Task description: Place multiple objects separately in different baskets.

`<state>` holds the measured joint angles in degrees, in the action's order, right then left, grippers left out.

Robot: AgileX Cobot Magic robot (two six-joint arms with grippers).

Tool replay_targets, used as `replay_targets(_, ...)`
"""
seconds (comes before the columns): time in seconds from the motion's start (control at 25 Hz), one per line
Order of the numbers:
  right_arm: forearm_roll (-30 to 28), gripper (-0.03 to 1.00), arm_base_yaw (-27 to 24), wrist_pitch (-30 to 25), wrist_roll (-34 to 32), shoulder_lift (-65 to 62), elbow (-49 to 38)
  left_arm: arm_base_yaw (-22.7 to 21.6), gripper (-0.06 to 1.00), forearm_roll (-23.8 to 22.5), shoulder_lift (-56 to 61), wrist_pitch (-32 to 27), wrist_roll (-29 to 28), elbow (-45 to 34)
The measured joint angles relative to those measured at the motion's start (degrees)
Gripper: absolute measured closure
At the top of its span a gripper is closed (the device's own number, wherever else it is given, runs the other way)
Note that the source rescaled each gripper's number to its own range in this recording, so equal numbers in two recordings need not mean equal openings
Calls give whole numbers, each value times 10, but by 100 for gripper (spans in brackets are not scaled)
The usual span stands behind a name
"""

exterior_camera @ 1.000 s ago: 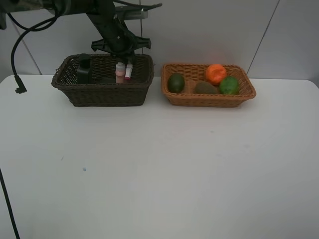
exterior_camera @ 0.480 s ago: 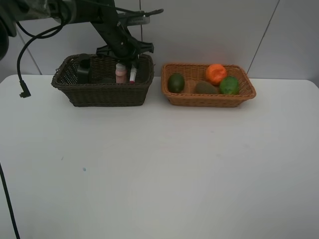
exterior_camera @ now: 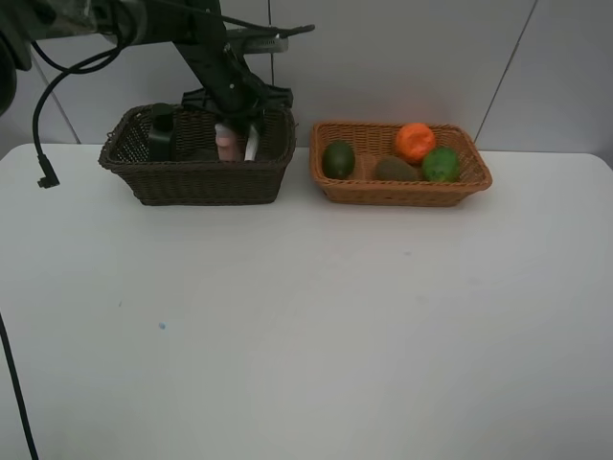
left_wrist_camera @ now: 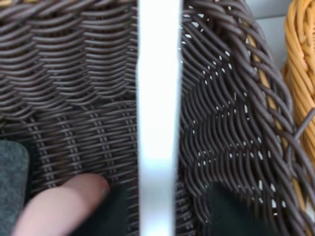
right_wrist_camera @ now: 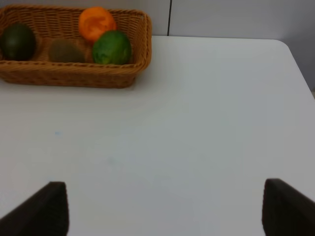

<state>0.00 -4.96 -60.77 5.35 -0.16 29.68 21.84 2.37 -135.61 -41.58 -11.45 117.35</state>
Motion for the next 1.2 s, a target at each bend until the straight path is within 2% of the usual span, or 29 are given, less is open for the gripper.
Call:
replay_targets(0.04, 0, -3, 0, 0, 0, 0, 0, 0, 24, -3, 0, 0, 0, 0)
replay_targets(0.08, 0, -3, 0, 0, 0, 0, 0, 0, 12, -5, 0, 0, 0, 0)
replay_targets(0.12, 0, -3, 0, 0, 0, 0, 0, 0, 4, -6, 0, 0, 0, 0)
replay_targets(0.2, 0, -3, 0, 0, 0, 0, 0, 0, -3, -7, 0, 0, 0, 0)
replay_targets(0.84, 0, -3, 0, 0, 0, 0, 0, 0, -6, -9, 10, -27, 2, 0)
replay_targets(1.08, 0, -3, 0, 0, 0, 0, 0, 1, -6, -11, 68, -74, 2, 0)
replay_targets(1.2, 0, -3, 0, 0, 0, 0, 0, 6, -6, -31, 115, -118, 2, 0)
